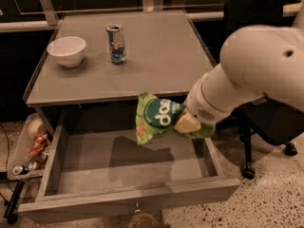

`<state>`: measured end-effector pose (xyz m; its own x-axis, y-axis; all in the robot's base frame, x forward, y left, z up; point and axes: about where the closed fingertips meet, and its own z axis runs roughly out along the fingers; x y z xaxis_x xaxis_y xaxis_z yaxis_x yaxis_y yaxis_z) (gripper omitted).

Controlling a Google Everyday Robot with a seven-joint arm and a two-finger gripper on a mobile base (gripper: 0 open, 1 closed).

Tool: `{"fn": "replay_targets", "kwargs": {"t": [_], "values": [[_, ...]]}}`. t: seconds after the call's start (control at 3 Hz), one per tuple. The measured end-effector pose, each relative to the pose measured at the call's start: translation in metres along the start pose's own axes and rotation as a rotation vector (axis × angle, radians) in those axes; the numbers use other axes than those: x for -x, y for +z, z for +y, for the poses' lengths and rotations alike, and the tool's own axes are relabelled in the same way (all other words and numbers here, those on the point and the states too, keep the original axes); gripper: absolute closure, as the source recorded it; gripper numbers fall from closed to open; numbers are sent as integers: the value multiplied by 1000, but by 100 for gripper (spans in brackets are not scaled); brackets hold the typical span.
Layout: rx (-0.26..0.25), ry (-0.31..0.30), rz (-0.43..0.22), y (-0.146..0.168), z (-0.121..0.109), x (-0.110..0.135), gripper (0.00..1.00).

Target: Pick green rice chip bag from top drawer and place on counter

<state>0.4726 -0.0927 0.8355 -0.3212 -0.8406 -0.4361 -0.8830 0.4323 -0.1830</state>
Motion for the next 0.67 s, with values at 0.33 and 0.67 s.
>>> {"fn": "replay_targets", "kwargs": {"t": [0.33, 0.67], "values": [[-83, -18, -15, -42, -32, 22, 100], [-125, -24, -23, -56, -72, 48, 100]]}}
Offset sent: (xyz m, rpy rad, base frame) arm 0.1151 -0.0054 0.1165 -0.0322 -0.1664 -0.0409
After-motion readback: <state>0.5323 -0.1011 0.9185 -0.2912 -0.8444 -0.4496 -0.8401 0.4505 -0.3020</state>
